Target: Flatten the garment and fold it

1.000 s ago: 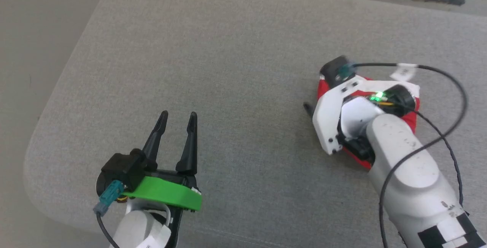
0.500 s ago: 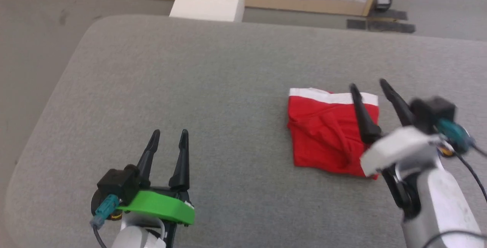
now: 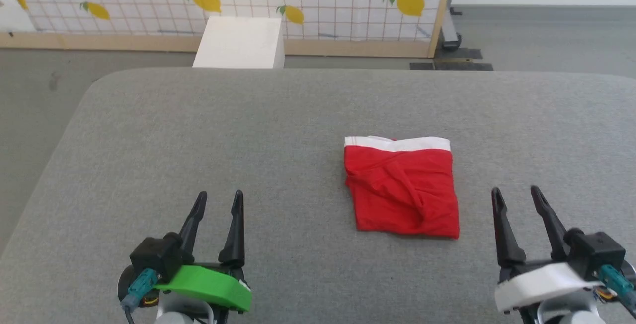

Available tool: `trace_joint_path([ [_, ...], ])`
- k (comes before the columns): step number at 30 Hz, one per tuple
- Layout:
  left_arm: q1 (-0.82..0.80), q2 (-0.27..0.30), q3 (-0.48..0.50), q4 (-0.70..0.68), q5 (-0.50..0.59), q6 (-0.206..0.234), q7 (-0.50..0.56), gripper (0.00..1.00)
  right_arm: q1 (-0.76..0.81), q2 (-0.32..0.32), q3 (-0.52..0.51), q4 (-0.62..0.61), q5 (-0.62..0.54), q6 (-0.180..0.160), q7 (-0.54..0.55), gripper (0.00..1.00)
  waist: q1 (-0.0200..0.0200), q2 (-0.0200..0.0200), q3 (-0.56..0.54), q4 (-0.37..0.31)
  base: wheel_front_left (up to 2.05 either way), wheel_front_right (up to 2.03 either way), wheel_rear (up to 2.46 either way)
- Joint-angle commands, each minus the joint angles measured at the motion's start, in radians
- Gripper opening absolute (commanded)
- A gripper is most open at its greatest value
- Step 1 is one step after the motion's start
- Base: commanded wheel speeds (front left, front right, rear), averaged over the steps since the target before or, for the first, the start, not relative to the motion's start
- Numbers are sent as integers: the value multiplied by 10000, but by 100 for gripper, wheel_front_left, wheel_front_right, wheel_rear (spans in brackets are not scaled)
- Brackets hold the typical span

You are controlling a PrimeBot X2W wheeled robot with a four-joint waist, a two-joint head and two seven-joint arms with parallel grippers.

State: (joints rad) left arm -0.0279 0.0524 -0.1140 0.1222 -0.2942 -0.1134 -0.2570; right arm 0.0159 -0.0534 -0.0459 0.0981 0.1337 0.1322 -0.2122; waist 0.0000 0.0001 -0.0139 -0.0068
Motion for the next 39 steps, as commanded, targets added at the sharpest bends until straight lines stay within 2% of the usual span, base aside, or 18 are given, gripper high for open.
trace_joint_path([
  [1,173,-22,23,54,62,-38,-47,100,205,29,-51,-49,-45,-15,-86,100,0,-1,-150,-169,0,0,0],
  [13,368,-22,150,300,39,-12,-47,100,715,31,-429,-183,-505,-15,-169,100,0,-1,-298,-362,0,0,0],
  [28,291,-22,195,239,122,-8,-47,100,716,31,-497,-175,-226,-15,-125,100,0,-1,-116,-360,0,0,0],
  [30,285,-22,200,197,126,5,-47,100,611,31,-485,-1,690,-15,126,100,0,-1,-60,-349,0,0,0],
  [33,266,-22,241,117,138,21,-47,100,147,31,-555,478,3434,-15,1096,100,0,-1,83,-357,0,0,0],
  [36,186,-22,232,37,169,18,-47,100,-633,31,-837,1182,6302,-15,2706,100,0,-1,288,-307,0,0,0],
  [39,50,-22,186,-35,196,13,-47,100,-1525,31,-1272,2020,7733,-15,4324,100,0,-1,509,-192,0,0,0],
])
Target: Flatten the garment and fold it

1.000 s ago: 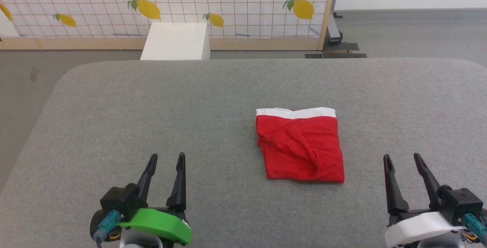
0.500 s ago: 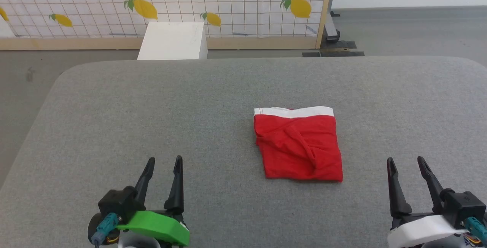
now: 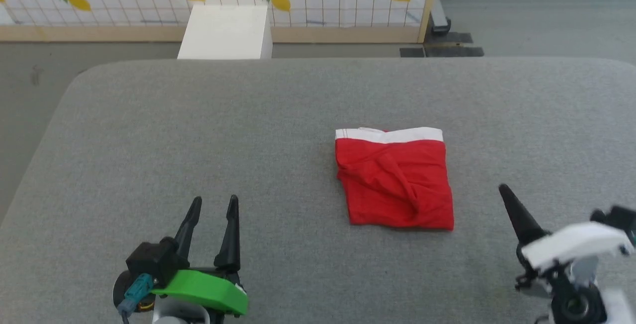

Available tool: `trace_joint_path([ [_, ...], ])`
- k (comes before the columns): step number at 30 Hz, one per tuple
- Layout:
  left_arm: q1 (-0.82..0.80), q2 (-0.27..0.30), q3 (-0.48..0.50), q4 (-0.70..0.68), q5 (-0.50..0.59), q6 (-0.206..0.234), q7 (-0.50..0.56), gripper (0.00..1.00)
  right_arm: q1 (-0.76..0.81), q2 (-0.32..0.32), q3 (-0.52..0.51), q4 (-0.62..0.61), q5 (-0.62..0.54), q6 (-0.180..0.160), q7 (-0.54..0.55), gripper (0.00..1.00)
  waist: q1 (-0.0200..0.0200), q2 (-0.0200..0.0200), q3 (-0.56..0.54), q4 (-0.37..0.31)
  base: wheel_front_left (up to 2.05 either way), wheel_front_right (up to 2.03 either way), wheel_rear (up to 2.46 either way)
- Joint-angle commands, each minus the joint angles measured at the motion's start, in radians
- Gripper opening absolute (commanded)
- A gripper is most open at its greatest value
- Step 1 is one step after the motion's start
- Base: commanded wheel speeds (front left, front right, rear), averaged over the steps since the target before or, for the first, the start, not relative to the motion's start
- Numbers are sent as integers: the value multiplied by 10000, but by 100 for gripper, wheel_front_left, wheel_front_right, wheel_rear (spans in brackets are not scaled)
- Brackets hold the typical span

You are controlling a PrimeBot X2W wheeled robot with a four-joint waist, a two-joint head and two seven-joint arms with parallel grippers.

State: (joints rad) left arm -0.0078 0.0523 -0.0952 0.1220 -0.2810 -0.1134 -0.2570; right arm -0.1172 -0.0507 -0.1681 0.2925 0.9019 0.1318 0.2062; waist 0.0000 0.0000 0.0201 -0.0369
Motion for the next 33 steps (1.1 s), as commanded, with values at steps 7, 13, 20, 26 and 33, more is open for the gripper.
trace_joint_path([
  [7,-578,-20,-155,-189,157,-18,-47,100,-2678,-33,-1707,3126,336,-11,3792,100,0,0,758,614,0,0,0],
  [13,-865,-20,-225,-248,164,-42,-47,100,-4409,-208,-2787,4866,-814,-11,5009,100,0,0,1174,1072,0,0,0],
  [20,-1026,-20,-308,-326,137,-31,-47,100,-5481,-347,-3497,6039,-2589,-11,5373,100,0,0,1516,1499,0,0,0],
  [26,-1157,-20,-297,-339,132,-17,-47,100,-5990,-172,-3546,6360,-3400,-11,6272,99,0,0,1673,1688,0,0,0],
  [33,-1219,-20,-313,-337,84,14,-47,100,-5847,-36,-2780,5383,-3755,-11,7045,0,0,0,1615,1708,0,0,0],
])
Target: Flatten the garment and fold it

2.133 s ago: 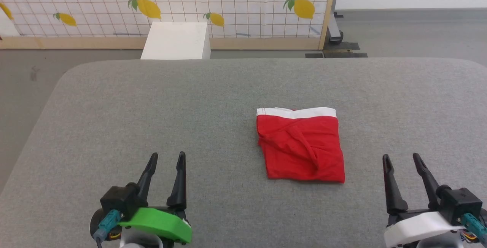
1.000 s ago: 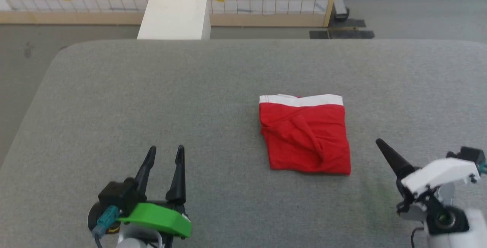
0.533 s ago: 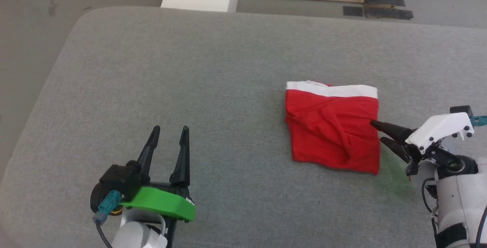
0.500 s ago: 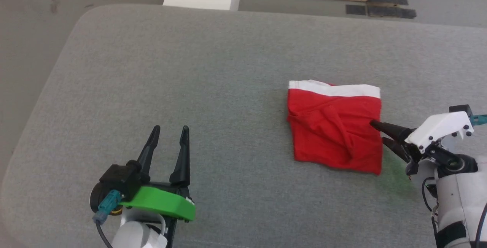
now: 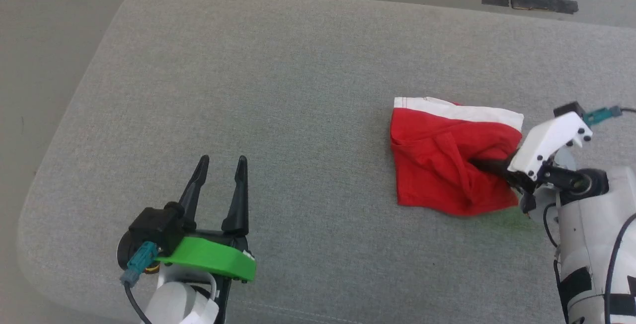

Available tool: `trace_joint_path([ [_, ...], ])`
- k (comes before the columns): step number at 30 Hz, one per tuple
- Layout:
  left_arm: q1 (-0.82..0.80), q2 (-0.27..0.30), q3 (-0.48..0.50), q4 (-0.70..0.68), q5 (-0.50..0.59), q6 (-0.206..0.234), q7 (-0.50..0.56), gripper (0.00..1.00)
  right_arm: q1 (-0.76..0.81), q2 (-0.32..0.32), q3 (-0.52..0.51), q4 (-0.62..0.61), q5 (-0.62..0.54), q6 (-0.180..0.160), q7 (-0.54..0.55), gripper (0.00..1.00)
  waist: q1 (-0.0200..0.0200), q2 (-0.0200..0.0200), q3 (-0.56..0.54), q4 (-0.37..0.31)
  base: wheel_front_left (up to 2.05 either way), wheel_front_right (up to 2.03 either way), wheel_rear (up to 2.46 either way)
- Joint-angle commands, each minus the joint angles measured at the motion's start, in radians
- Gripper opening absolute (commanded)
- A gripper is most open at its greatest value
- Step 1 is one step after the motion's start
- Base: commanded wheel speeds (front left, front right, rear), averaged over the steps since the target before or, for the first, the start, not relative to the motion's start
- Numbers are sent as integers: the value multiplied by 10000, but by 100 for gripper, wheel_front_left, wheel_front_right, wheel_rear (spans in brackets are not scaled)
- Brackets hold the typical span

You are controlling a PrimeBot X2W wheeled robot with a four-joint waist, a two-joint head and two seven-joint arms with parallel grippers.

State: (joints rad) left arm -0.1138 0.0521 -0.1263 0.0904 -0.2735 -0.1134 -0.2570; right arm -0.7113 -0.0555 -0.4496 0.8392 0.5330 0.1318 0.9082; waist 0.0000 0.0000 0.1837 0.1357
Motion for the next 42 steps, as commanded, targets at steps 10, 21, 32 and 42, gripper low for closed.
trace_joint_path([
  [10,-122,-18,-196,-191,22,8,-47,100,1041,-427,3339,-3237,-1398,-11,145,0,0,0,-115,-1314,0,0,0],
  [21,-603,18,-459,-355,469,-83,-47,100,620,-1856,5985,-3568,-3730,-11,-858,0,0,0,538,-3729,0,0,0],
  [32,-1536,729,-910,-533,868,-151,-42,100,-1171,-2567,5700,-1733,-6052,-11,-3689,0,0,0,2058,-5389,0,0,0],
  [42,-2006,1431,-1149,-990,940,-158,499,100,-1717,-2819,3211,-319,-8080,-11,-5672,0,0,0,2946,-5117,0,0,0],
])
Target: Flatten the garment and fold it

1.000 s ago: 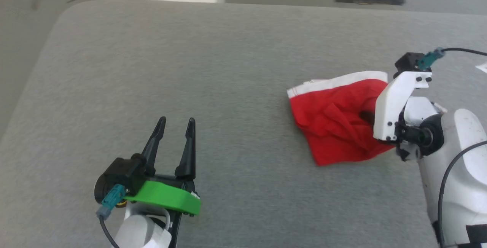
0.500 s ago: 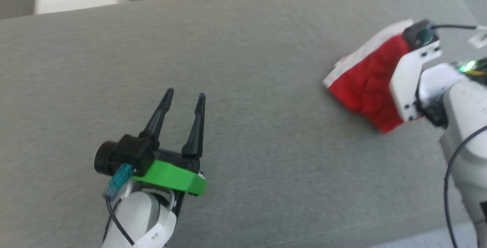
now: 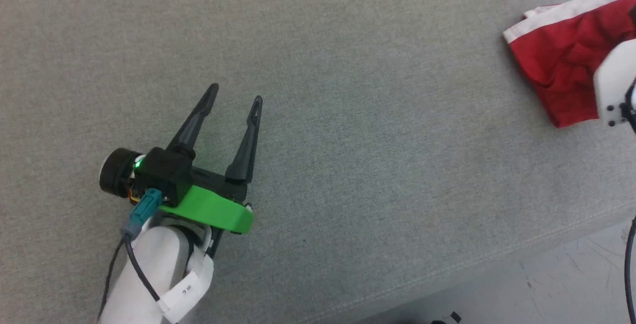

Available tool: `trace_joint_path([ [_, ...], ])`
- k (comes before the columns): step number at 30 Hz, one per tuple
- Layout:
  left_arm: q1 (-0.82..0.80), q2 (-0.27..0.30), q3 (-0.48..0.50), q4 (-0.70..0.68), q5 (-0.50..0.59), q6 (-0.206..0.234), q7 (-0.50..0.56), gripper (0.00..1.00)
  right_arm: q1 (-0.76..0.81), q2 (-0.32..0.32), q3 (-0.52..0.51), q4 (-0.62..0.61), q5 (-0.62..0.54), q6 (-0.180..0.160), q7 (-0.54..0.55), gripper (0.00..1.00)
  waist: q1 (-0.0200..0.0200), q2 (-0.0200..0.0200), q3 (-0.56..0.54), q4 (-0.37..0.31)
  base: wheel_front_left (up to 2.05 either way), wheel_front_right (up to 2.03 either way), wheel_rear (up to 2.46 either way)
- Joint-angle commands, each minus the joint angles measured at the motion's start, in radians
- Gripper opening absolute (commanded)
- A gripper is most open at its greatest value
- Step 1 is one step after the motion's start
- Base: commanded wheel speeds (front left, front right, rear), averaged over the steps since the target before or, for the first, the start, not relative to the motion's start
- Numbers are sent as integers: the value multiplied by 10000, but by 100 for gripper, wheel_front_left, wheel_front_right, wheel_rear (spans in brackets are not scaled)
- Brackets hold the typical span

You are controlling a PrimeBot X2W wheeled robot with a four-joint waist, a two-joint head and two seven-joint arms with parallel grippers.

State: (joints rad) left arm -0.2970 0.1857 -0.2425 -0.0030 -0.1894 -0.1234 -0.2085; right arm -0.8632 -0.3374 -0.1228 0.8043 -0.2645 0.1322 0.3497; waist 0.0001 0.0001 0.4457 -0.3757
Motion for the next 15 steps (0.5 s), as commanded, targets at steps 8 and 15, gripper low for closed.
trace_joint_path([
  [8,-25,331,109,-411,29,76,225,100,-361,97,-1859,541,-1751,-15,-1199,100,-1,-1,249,266,0,0,0],
  [15,223,-84,-17,142,-278,136,-174,100,80,354,-3076,454,-2280,-15,-2145,100,-1,-1,-829,641,0,0,0],
])
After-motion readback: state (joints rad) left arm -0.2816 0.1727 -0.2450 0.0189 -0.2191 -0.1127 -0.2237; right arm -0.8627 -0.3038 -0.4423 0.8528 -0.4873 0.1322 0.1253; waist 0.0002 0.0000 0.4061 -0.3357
